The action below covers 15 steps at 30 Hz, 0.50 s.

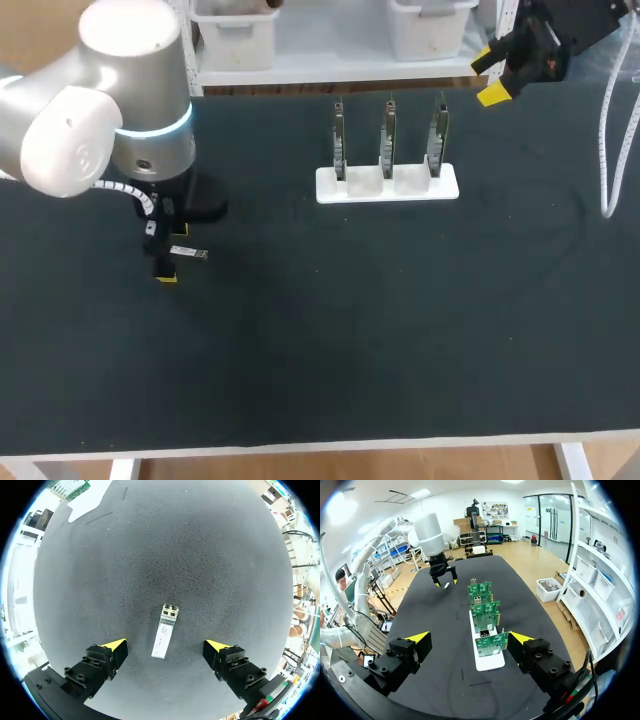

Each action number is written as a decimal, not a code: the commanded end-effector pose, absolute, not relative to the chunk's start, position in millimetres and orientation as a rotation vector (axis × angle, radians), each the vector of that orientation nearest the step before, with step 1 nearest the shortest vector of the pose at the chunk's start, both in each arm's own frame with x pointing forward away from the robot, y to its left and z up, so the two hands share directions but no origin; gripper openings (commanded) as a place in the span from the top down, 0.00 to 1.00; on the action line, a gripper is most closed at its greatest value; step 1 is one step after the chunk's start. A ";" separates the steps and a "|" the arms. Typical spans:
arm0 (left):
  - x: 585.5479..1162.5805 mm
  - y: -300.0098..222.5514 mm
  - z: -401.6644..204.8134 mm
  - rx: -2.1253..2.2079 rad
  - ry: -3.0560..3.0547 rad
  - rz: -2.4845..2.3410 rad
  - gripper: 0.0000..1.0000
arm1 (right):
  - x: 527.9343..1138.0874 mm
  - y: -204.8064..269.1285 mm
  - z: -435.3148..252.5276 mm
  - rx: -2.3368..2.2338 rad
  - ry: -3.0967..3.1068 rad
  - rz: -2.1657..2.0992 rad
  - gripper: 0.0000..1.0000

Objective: Pick up the optical module with the left hand, and insert it into the network port with the right hand.

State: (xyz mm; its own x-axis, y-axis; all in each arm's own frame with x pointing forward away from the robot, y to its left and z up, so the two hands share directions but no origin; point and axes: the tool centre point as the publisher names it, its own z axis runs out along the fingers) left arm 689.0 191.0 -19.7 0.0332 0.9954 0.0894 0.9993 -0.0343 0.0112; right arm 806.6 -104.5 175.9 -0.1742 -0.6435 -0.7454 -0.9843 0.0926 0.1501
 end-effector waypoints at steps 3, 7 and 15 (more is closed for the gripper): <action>694.1 189.6 -24.5 -2.220 -2.135 -0.100 0.00 | 803.7 -104.3 176.5 -1.589 1.878 0.883 0.00; 694.3 188.1 -25.3 -2.221 -2.130 -0.095 0.00 | 803.7 -104.3 176.5 -1.589 1.878 0.883 0.00; 694.0 184.9 -25.1 -2.234 -2.124 -0.081 0.00 | 803.7 -104.3 176.5 -1.589 1.878 0.883 0.00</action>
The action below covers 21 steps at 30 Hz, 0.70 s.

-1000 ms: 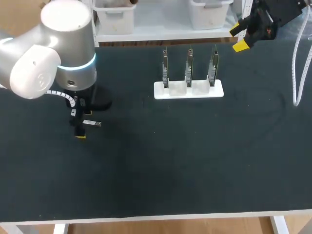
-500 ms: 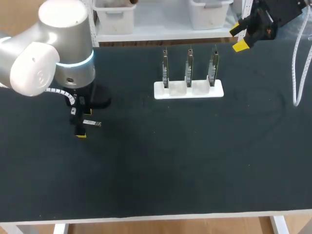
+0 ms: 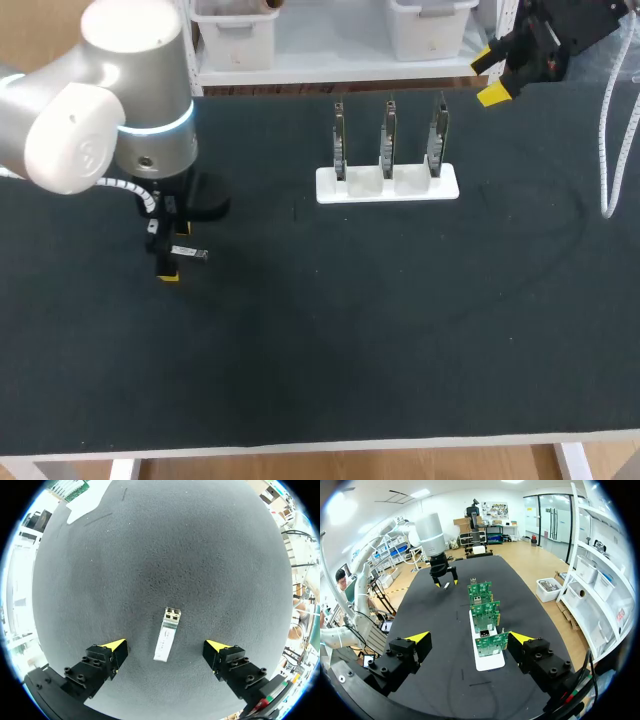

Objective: Pick up the optical module with the left hand, and insert it into the network port with the right hand.

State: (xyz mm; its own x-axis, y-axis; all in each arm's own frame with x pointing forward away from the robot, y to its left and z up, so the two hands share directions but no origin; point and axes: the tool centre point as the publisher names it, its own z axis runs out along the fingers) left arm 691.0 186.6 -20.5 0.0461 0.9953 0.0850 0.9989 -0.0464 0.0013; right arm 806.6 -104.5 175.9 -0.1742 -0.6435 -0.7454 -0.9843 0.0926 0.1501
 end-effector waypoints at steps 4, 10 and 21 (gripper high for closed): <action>693.4 183.1 -23.5 -2.238 -2.125 -0.074 0.00 | 803.7 -104.3 176.5 -1.589 1.878 0.883 0.00; 693.4 183.6 -25.1 -2.237 -2.123 -0.080 0.00 | 803.7 -104.3 176.5 -1.589 1.878 0.883 0.00; 692.3 184.7 -30.4 -2.236 -2.105 -0.092 1.00 | 803.7 -104.3 176.5 -1.589 1.878 0.883 0.00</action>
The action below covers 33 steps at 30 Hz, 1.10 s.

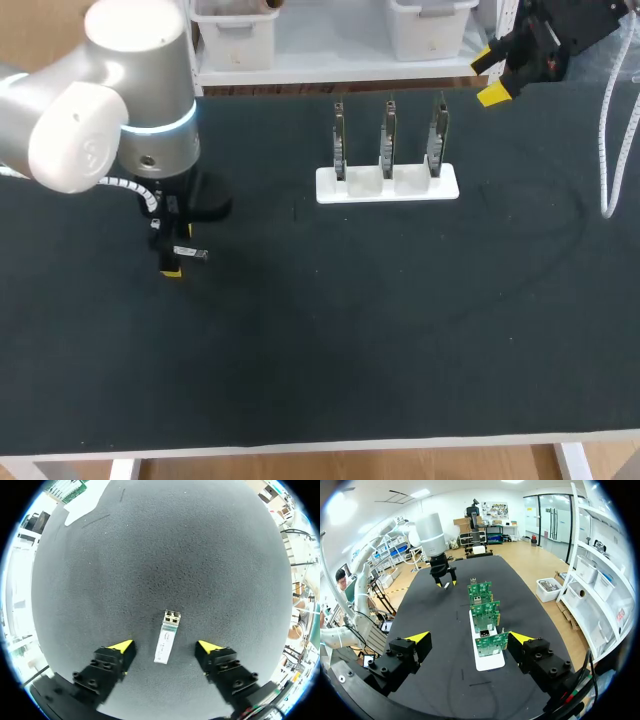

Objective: Pick up the optical module with the left hand, and insert it into the network port with the right hand.

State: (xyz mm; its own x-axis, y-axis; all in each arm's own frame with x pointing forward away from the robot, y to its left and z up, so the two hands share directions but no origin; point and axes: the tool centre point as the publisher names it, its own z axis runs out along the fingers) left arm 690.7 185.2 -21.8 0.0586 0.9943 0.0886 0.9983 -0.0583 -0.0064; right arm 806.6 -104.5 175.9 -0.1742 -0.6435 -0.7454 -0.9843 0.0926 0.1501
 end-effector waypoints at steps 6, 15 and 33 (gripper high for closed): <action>690.7 183.8 -33.5 -2.228 -2.098 -0.090 1.00 | 803.7 -104.3 176.5 -1.589 1.878 0.883 0.00; 688.3 184.3 -37.1 -2.218 -2.090 -0.071 1.00 | 803.7 -104.3 176.5 -1.589 1.878 0.883 0.00; 700.6 205.9 -8.9 -2.287 -2.197 0.537 1.00 | 803.7 -104.3 176.5 -1.589 1.878 0.883 0.00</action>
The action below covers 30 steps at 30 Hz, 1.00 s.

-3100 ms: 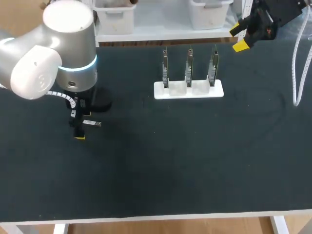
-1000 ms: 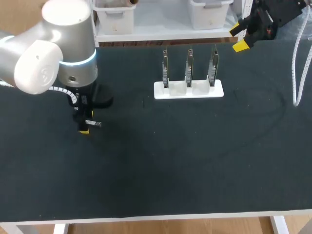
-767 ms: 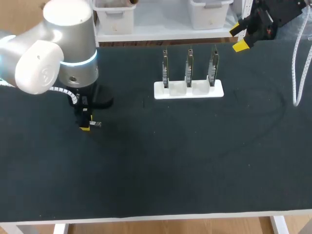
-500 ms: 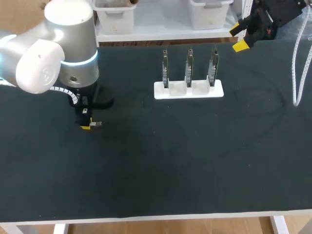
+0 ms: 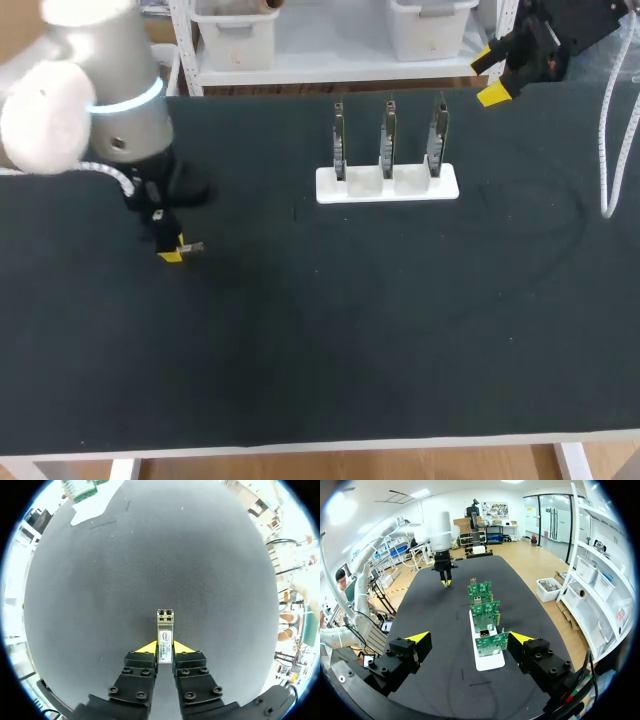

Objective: Pick up the optical module with the left hand, and insert it into the network port with the right hand.

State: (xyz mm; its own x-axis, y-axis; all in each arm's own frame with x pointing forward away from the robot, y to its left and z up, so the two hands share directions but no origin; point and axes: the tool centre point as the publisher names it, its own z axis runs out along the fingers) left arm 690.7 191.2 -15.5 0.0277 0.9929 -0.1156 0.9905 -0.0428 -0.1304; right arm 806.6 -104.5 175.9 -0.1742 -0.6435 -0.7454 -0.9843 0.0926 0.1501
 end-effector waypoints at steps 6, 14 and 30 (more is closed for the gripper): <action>704.1 205.8 9.2 -2.355 -2.192 0.669 1.00 | 803.7 -104.3 176.5 -1.589 1.878 0.883 0.00; 710.2 197.8 43.2 -2.505 -2.112 0.894 1.00 | 803.7 -104.3 176.5 -1.589 1.878 0.883 0.00; 710.8 190.5 59.7 -2.562 -2.092 0.833 1.00 | 803.7 -104.3 176.5 -1.589 1.878 0.883 0.00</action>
